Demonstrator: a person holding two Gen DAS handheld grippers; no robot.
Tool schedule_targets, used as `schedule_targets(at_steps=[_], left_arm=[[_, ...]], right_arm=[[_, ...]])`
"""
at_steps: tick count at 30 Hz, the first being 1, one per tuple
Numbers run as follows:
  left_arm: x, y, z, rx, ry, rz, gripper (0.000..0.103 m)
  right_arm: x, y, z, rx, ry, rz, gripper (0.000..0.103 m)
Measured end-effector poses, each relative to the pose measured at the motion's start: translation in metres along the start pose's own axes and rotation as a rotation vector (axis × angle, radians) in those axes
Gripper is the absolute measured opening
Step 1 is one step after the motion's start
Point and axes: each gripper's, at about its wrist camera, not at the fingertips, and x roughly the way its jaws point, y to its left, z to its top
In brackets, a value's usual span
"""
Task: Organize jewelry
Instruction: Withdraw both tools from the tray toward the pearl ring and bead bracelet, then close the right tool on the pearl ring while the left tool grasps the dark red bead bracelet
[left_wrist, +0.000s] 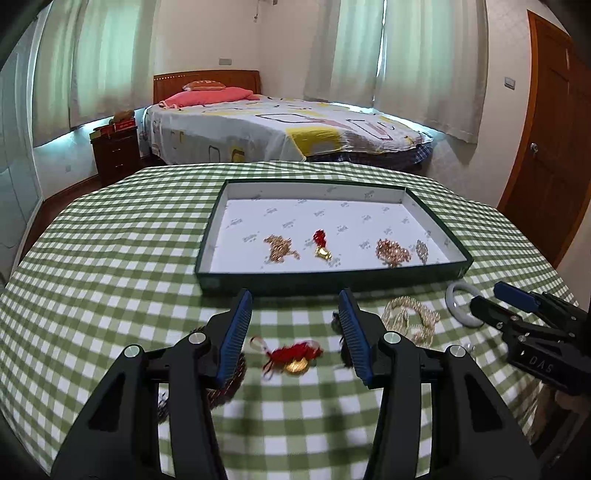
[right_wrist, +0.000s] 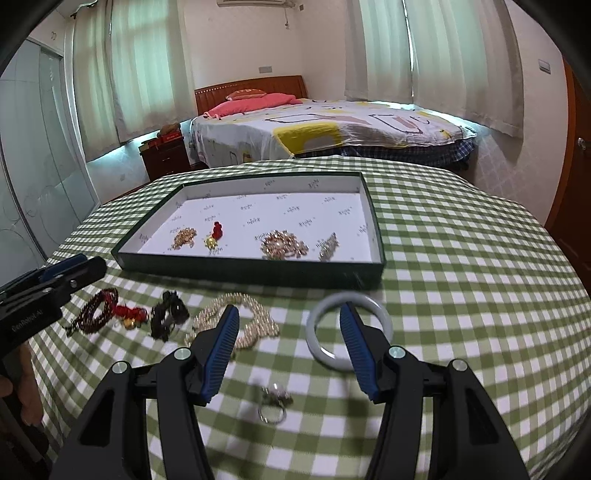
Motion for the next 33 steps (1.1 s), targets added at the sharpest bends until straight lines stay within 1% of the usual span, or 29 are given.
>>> schedule_targets(at_steps=[6, 11, 14, 18, 23, 26, 28, 33], left_arm=[[-0.016, 0.014, -0.02, -0.019, 0.0, 0.034, 0.049], [-0.021, 0.024, -0.033, -0.037, 0.018, 0.06, 0.049], [-0.023, 0.029, -0.04, -0.045, 0.032, 0.07, 0.049], [-0.023, 0.032, -0.044, -0.054, 0.042, 0.073, 0.049], [-0.022, 0.031, -0.047, -0.049, 0.046, 0.073, 0.049], [-0.02, 0.031, -0.047, -0.053, 0.053, 0.074, 0.049], [-0.019, 0.032, -0.048, -0.057, 0.058, 0.075, 0.049], [-0.016, 0.034, -0.05, -0.062, 0.068, 0.075, 0.049]], right_arm=[[-0.01, -0.001, -0.021, 0.011, -0.001, -0.001, 0.056], [-0.01, 0.005, -0.038, -0.001, 0.022, 0.018, 0.056], [-0.008, 0.009, -0.04, -0.014, 0.028, 0.027, 0.056], [-0.005, 0.012, -0.04, -0.024, 0.027, 0.026, 0.053], [0.006, 0.013, -0.041, -0.025, 0.057, 0.02, 0.049], [0.012, 0.015, -0.042, -0.03, 0.077, 0.017, 0.044], [0.014, 0.015, -0.043, -0.03, 0.089, 0.018, 0.037], [0.015, 0.013, -0.045, -0.028, 0.102, 0.021, 0.027]])
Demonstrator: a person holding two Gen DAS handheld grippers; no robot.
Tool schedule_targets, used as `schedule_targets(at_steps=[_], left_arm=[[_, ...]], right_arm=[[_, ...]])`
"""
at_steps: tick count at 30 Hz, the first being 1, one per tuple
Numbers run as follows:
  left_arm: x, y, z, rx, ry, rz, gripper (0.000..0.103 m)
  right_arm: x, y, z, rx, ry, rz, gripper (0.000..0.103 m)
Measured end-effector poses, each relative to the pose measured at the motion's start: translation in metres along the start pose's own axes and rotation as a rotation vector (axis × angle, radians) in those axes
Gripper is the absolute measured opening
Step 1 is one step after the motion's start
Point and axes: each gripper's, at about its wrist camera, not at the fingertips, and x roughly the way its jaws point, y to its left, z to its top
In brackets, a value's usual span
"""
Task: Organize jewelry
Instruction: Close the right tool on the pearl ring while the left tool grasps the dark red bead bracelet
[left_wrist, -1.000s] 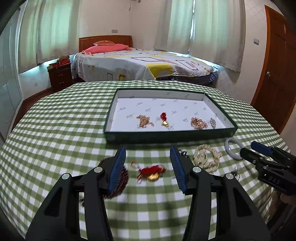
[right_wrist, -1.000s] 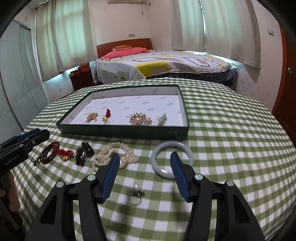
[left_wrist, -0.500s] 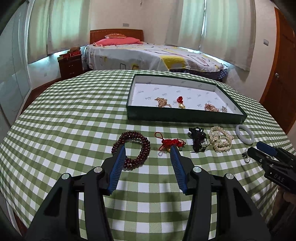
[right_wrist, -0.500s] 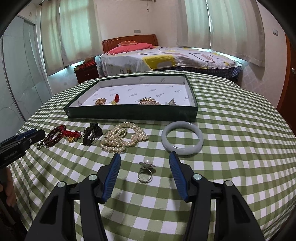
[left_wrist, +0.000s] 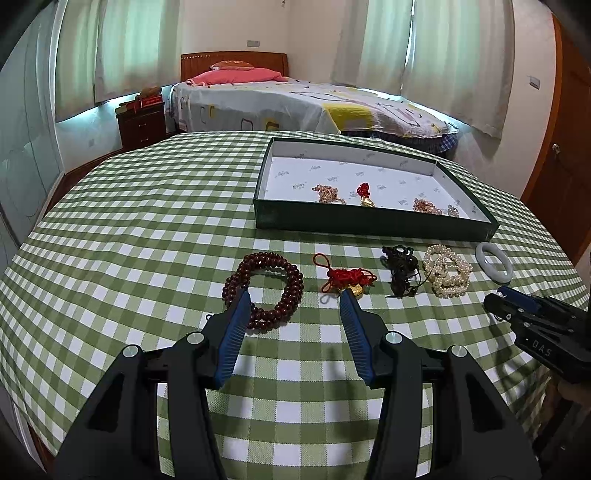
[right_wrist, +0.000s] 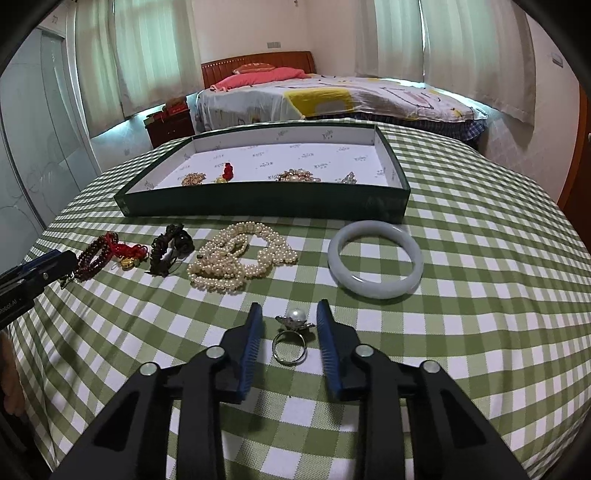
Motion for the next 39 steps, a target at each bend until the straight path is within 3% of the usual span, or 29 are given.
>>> schedule_targets(at_steps=[2, 16, 19, 39], left_arm=[[0.001, 0.0, -0.001, -0.001, 0.003, 0.0, 0.049], [0.018, 0.011, 0.002, -0.033, 0.046, 0.025, 0.051], [0.022, 0.015, 0.004, -0.04, 0.051, 0.038, 0.06], [0.057, 0.019, 0.017, -0.033, 0.106, 0.052, 0.062]], right_arm=[[0.0, 0.0, -0.001, -0.003, 0.001, -0.002, 0.022], [-0.005, 0.0, 0.005, -0.014, -0.014, -0.004, 0.022], [-0.004, 0.0, 0.007, -0.013, -0.014, -0.003, 0.022], [0.011, -0.004, 0.024, -0.004, 0.005, 0.009, 0.022]])
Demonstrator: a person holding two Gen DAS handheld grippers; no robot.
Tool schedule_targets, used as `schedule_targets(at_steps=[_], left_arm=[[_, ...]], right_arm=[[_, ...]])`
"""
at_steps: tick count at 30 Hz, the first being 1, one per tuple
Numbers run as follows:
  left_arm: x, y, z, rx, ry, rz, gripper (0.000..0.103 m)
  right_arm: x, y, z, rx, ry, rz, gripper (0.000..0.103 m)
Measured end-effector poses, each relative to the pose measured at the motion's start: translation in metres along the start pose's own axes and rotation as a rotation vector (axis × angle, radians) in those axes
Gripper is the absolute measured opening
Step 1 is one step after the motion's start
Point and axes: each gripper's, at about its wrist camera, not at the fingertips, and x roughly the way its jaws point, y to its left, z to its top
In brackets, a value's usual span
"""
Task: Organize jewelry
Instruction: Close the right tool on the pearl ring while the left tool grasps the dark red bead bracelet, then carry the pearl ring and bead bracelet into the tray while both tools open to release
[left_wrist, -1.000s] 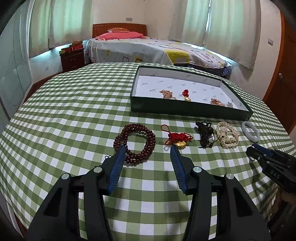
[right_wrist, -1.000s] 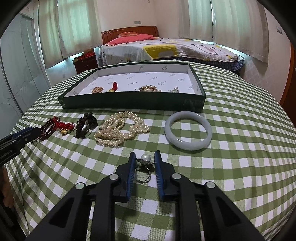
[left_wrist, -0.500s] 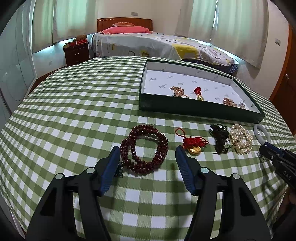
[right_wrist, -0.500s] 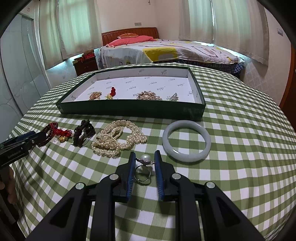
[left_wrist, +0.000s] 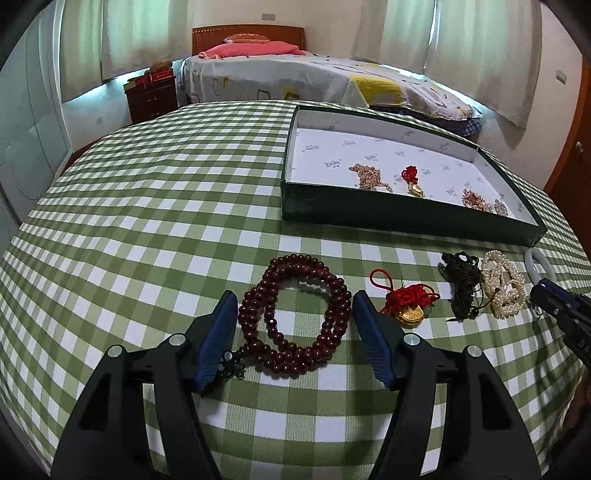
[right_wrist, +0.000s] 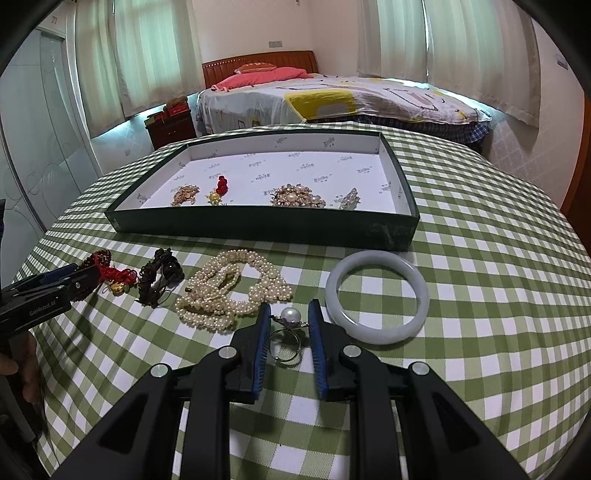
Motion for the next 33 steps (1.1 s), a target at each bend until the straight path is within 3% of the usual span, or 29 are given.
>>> schedule_targets(at_steps=[2, 4, 6, 8, 13, 33], left_arm=[[0.0, 0.001, 0.0, -0.002, -0.006, -0.002, 0.054], [-0.001, 0.002, 0.0, 0.002, -0.012, -0.006, 0.035], [-0.002, 0.003, -0.001, 0.003, -0.016, -0.006, 0.024], [-0.003, 0.003, -0.002, 0.009, -0.022, -0.01, 0.017], [-0.008, 0.002, -0.003, 0.012, -0.041, -0.019, 0.011], [-0.042, -0.006, 0.009, 0.032, -0.11, -0.052, 0.011]], right_arm=[[0.001, 0.0, 0.0, 0.001, 0.002, 0.001, 0.022], [0.002, -0.001, -0.001, 0.003, 0.005, 0.002, 0.022], [0.003, -0.002, -0.001, 0.007, 0.006, 0.003, 0.022], [0.004, -0.002, -0.001, 0.011, 0.007, 0.004, 0.022], [0.004, -0.003, -0.002, 0.013, 0.006, 0.007, 0.022], [-0.012, -0.002, 0.004, 0.006, -0.039, 0.01, 0.022]])
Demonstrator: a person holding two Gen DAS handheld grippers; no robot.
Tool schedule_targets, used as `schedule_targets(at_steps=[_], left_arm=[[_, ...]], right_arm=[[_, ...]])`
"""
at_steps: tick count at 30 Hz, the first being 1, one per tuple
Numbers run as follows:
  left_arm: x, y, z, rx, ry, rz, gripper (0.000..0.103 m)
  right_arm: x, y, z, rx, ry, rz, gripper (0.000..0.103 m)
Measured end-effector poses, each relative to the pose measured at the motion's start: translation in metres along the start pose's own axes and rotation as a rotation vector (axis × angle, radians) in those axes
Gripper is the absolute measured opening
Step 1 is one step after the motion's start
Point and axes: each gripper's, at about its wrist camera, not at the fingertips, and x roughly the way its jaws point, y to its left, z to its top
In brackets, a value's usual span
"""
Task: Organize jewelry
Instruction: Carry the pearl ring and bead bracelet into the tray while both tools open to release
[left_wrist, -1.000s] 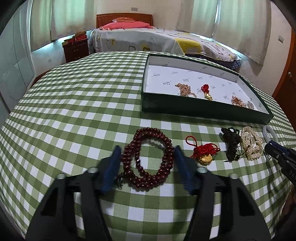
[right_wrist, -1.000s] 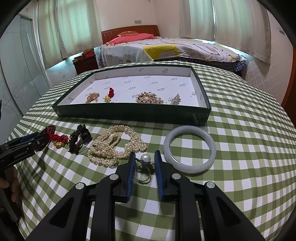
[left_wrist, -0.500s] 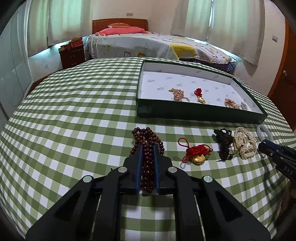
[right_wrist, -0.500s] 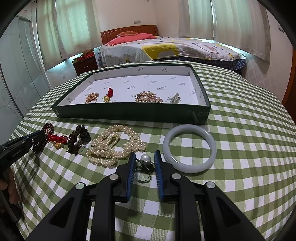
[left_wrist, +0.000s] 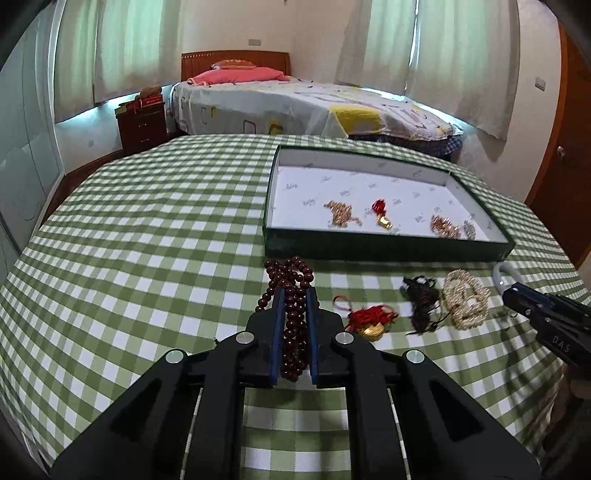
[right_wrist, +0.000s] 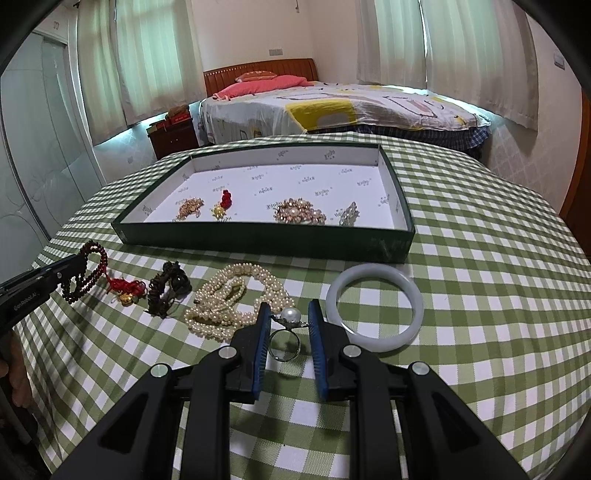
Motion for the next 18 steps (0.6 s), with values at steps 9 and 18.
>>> schedule_targets(at_steps=[9, 18], left_arm=[[-0.018, -0.015, 0.032, 0.017, -0.077, -0.043, 0.011], [-0.011, -0.028, 0.076, 0.026, -0.14, -0.074, 0.011]], right_arm=[[-0.017, 0.001, 0.024, -0.011, -0.062, 0.005, 0.022], [-0.015, 0.001, 0.065, -0.035, -0.132, 0.0, 0.022]])
